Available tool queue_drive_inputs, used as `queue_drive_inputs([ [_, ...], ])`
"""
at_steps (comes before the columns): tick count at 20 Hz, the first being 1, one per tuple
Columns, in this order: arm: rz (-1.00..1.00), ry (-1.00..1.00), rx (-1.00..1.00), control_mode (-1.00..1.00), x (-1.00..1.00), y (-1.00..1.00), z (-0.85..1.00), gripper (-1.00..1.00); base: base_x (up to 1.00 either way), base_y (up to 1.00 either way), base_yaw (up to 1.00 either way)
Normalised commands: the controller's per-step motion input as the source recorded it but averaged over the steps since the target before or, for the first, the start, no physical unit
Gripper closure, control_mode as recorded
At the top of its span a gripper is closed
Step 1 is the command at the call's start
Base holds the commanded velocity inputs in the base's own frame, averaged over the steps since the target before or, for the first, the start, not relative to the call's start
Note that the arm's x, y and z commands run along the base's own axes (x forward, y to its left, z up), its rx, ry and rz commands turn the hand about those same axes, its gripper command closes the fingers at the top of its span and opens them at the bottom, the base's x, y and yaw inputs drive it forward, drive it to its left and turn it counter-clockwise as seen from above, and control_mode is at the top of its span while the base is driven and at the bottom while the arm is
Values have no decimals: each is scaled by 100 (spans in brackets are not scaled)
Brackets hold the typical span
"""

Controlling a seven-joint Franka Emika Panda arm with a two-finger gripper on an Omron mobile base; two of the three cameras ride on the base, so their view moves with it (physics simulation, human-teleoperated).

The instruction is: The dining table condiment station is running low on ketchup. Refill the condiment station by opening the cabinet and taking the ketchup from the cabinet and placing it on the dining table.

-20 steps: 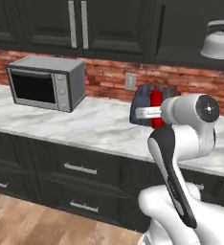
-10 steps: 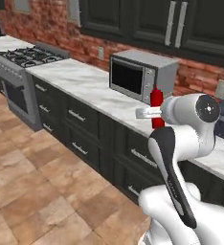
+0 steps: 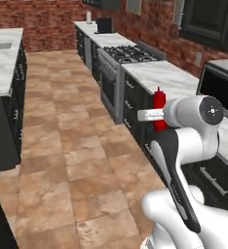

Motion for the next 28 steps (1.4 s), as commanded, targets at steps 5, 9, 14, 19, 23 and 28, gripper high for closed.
queue_drive_inputs([
  [5,0,0,0,100,0,0,0,100,78,19,59],
  [9,0,0,0,100,0,0,0,100,99,2,38],
  [14,0,0,0,100,0,0,0,100,100,0,24],
  [19,0,0,0,100,0,0,0,100,100,25,31],
  [23,0,0,0,100,0,0,0,100,85,35,58],
  [28,0,0,0,100,0,0,0,100,85,28,60],
])
